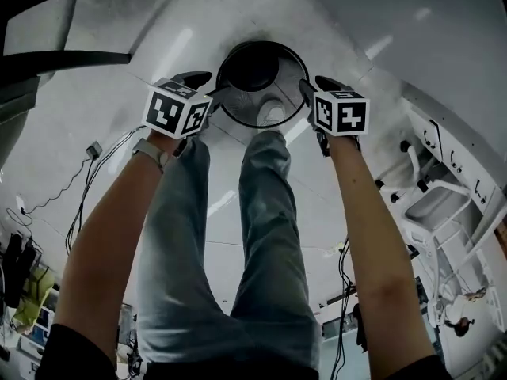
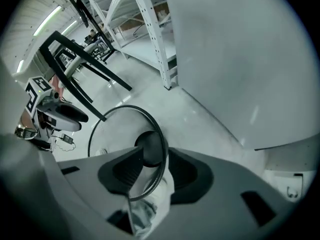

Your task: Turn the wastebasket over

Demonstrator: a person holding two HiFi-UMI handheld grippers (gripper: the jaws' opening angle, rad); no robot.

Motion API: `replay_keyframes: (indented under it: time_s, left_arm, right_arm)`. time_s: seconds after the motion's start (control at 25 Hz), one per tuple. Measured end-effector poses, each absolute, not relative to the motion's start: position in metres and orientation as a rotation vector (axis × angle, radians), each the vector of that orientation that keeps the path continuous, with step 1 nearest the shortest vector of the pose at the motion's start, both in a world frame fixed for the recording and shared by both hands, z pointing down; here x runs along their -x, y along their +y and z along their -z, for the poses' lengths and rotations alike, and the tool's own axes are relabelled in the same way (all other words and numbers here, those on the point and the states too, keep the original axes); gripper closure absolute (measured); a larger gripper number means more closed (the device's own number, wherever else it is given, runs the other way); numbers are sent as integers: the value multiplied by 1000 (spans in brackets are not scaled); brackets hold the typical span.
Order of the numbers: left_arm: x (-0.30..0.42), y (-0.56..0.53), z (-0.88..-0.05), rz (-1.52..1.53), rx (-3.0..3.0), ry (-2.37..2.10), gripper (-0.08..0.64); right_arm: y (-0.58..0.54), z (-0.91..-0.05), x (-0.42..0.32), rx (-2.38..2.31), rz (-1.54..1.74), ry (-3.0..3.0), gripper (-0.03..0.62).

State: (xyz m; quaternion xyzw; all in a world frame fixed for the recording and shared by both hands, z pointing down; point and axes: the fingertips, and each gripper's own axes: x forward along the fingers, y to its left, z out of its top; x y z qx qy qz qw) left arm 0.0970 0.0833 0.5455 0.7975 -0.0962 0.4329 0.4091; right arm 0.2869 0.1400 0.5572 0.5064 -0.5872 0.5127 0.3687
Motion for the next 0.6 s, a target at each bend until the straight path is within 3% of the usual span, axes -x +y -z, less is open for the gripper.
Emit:
replay_keyframes:
  time_s: [0.28,0.36,0.44,0.6]
  left_arm:
    - [-111,88,-588,-1121,-1977,-215,352]
    - [-109,87,-598,-1145,-1968,-236,389]
    - [-106,86,-605,-1163,-1955,-271,480]
    - [-103,72,-604,-1162,-1956,-344,503]
  right_arm:
    - [146,-598,-288,-1307,-1300,-1492,464]
    - [146,-602,-289,-1327,-1277,-1480,508]
    - [147,-602,-292,-1357,-1293,-1471,545]
    - [135,-593,-288,-1395,-1315,-1517,548]
